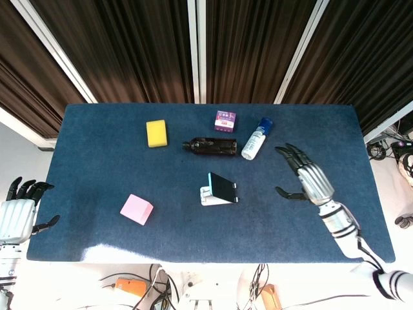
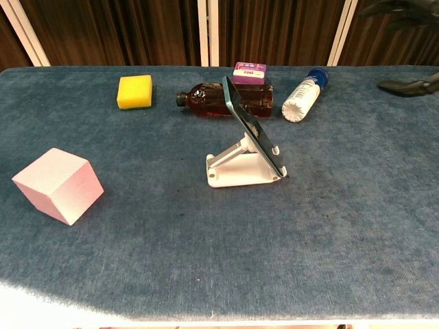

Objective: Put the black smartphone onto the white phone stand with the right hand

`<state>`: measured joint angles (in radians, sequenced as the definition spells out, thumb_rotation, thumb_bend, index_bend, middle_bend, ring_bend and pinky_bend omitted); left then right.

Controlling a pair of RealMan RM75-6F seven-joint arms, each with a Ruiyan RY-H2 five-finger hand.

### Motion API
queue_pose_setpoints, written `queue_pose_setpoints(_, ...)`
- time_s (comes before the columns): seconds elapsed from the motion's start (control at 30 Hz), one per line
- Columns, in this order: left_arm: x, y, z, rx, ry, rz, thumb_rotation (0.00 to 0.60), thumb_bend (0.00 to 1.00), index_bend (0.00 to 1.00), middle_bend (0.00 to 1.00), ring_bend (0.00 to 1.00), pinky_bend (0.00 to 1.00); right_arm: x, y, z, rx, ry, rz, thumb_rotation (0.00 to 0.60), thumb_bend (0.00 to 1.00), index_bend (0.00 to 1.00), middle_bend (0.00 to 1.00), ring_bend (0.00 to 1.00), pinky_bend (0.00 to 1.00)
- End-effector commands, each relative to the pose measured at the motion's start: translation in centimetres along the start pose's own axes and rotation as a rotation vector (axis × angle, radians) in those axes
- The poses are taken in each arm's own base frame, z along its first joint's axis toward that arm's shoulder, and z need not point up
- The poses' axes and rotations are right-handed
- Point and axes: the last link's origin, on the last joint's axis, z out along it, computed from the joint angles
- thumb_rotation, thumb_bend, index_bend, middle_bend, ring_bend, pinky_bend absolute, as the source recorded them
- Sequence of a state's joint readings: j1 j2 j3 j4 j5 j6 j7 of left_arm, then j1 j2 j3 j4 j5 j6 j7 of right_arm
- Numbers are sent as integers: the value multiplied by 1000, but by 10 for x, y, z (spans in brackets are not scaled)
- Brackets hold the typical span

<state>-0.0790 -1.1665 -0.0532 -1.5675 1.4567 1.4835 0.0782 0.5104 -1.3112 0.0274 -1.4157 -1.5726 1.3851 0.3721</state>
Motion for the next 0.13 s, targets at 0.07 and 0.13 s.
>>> queue_pose_setpoints(0.07,1,0,-1,2,7,-3,600,81,270,238,142,9,58,18,-99,-346,35,-243,600,406,5,120,0,79)
queue_pose_setpoints(0.13,1,0,-2,4,11,-6,600,82,270,238,142,9,61,19,-114,-385,38,-246,600,406,2,101,0,51)
